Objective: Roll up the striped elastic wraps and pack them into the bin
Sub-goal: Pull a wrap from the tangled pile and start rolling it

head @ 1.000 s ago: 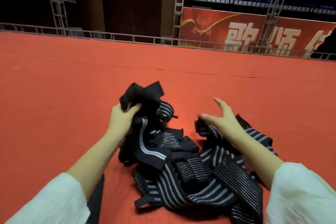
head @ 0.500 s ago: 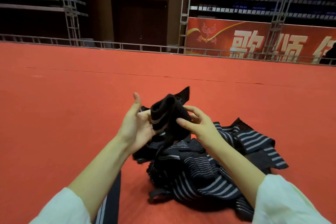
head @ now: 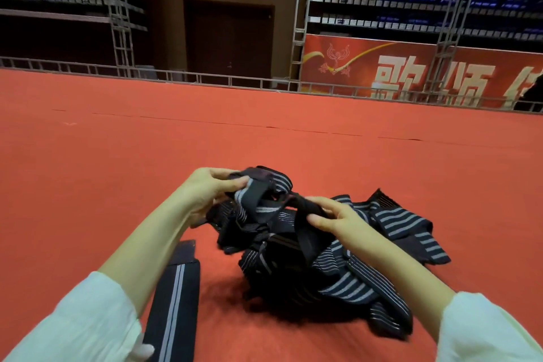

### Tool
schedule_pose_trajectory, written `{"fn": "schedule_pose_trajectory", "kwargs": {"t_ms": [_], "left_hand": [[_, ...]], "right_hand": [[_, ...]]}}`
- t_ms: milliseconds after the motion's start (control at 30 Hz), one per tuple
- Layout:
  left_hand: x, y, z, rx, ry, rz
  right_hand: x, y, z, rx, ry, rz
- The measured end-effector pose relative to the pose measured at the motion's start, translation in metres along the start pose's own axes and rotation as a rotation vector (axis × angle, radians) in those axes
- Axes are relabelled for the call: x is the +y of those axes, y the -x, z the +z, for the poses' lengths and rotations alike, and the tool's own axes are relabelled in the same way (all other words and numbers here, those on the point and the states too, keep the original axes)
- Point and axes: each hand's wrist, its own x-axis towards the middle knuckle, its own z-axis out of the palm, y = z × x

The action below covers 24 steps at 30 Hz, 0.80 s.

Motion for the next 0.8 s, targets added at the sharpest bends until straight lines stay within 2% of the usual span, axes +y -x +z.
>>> {"fn": "schedule_pose_trajectory", "kwargs": {"t_ms": [100, 200, 233, 367, 433, 533, 633, 667, 733, 800], "left_hand": [[0.001, 0.004, 0.003, 0.212, 0.052, 0.114], [0.003, 0.002, 0.012, 0.241, -0.046, 0.23], [0.007, 0.004, 0.016, 0.241, -0.087, 0.256], [0.031, 0.007, 0.033, 0.202, -0.221, 0.353], [0.045, 0.011, 0.043, 0.17, -0.252, 0.399], [0.072, 0.019, 0.05, 0.181, -0.298, 0.461], [0.104, 0.028, 0.05, 0.247, -0.369, 0.573], [0.115, 0.032, 0.051, 0.262, -0.393, 0.604], [0.136, 0.044, 0.055, 0.28, -0.419, 0.645], [0.152, 0.057, 0.06, 0.235, -0.364, 0.642]], "right_hand": [[0.009, 0.007, -0.002, -0.101, 0.102, 0.063], [0.001, 0.007, 0.0, -0.142, 0.347, 0.072], [-0.006, 0.005, 0.0, -0.118, 0.35, 0.053], [-0.058, -0.005, 0.008, 0.024, -0.017, -0.102], [-0.084, -0.011, 0.015, 0.089, -0.095, -0.141], [-0.112, -0.017, 0.019, 0.25, -0.032, -0.225], [-0.14, -0.014, 0.02, 0.506, 0.191, -0.38], [-0.152, -0.009, 0.023, 0.537, 0.218, -0.439], [-0.177, 0.004, 0.032, 0.444, 0.116, -0.471], [-0.199, 0.018, 0.039, 0.274, -0.103, -0.413]]}}
